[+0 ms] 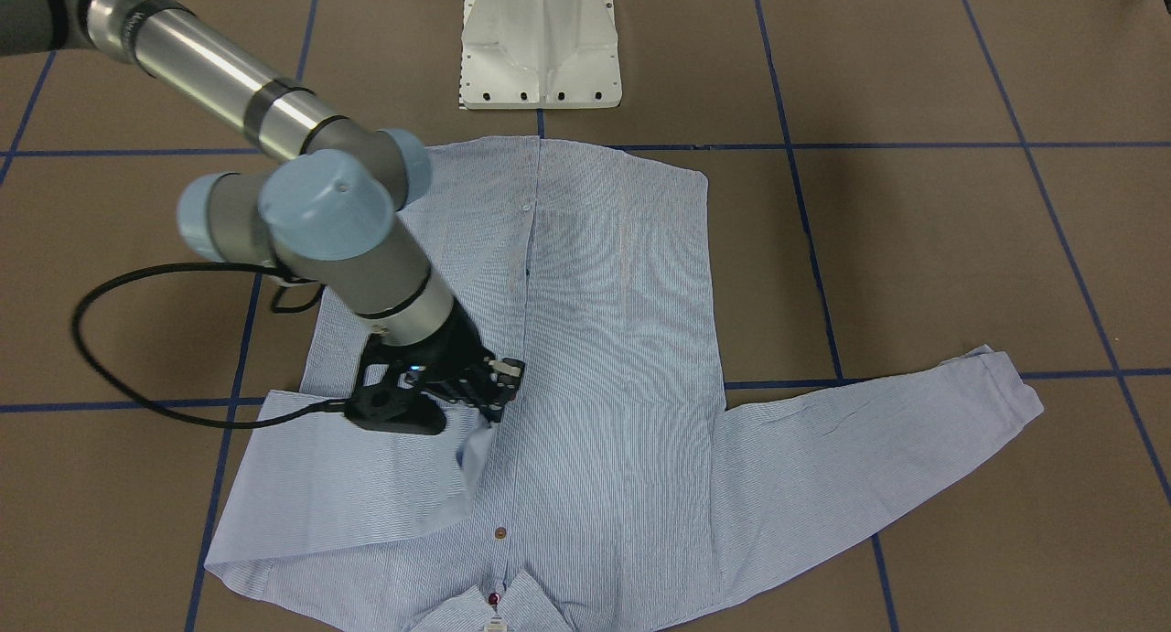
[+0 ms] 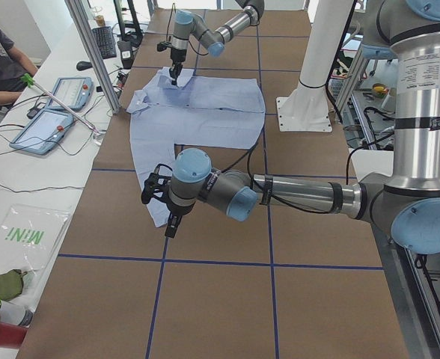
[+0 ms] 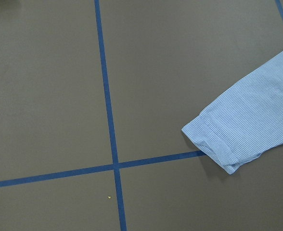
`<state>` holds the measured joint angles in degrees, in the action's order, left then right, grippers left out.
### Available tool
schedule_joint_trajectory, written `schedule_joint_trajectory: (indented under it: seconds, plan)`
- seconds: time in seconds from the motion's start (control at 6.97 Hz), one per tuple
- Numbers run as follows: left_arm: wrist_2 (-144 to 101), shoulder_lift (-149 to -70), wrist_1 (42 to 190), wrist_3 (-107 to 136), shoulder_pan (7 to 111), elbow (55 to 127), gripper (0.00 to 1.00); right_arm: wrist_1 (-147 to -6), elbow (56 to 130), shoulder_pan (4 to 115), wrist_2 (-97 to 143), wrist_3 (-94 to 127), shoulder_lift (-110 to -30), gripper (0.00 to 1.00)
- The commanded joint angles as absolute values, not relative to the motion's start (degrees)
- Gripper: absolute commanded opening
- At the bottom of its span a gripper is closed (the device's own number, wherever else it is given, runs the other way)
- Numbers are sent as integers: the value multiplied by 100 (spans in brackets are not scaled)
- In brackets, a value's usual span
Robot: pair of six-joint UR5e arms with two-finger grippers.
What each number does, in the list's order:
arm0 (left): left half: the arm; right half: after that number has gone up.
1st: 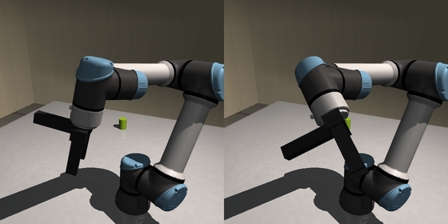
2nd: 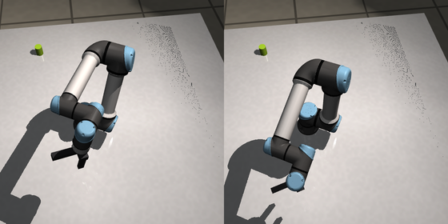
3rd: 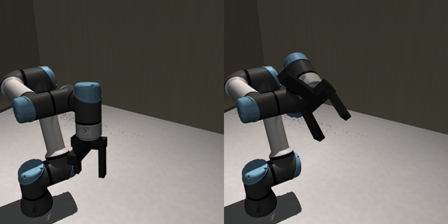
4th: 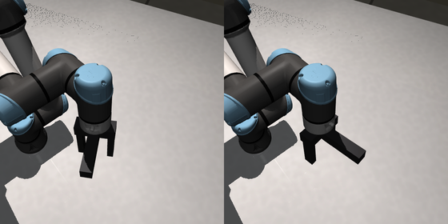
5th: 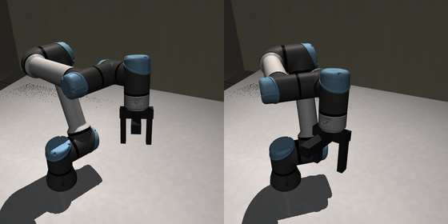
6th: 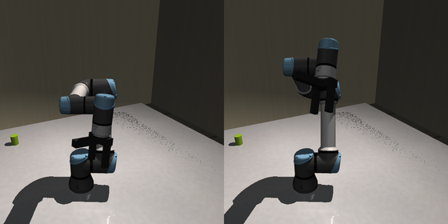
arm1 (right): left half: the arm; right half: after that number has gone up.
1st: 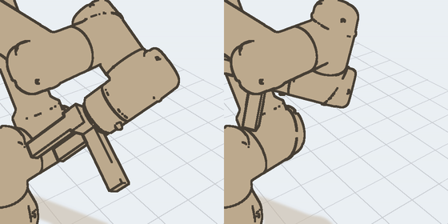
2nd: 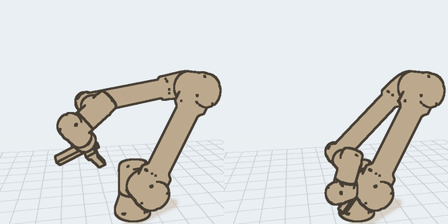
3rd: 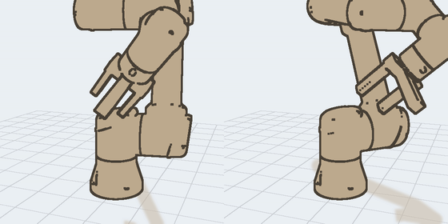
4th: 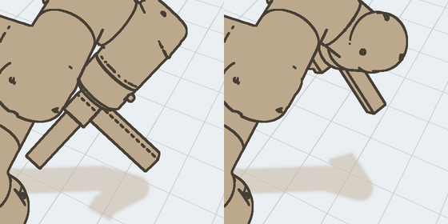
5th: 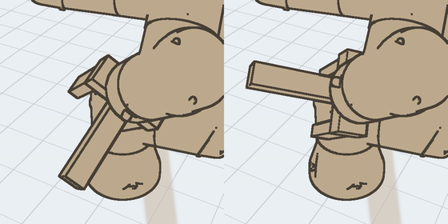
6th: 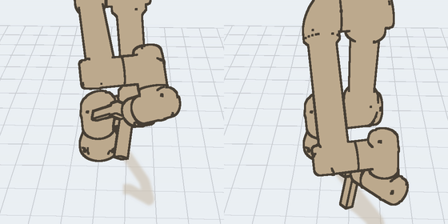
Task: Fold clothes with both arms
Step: 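Carry the sleeve with the right gripper across the shirt toward the collar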
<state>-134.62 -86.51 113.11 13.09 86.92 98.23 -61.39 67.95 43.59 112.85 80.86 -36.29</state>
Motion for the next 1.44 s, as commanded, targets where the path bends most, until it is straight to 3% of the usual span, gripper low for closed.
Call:
schedule_joint_trajectory:
  seconds: [0.0,0.57,0.72,0.86,1.29]
  plan:
    - [-13456,-8649,11312,1310,8692,9835,100,-6100,6399,3956,10820,8227,-3050,0]
    - [-13439,-8648,11285,1327,8701,9957,99,-5873,5933,3824,10521,8332,-2699,0]
    - [-13438,-8648,11276,1336,8692,9949,100,-5836,5872,3780,10407,8332,-2707,80]
    - [-13421,-8657,11294,1327,8692,9914,100,-5836,5862,3570,9936,8332,-2681,99]
    - [-13482,-8841,11259,1649,8666,9625,99,-5845,6220,3489,9703,8981,-2706,99]
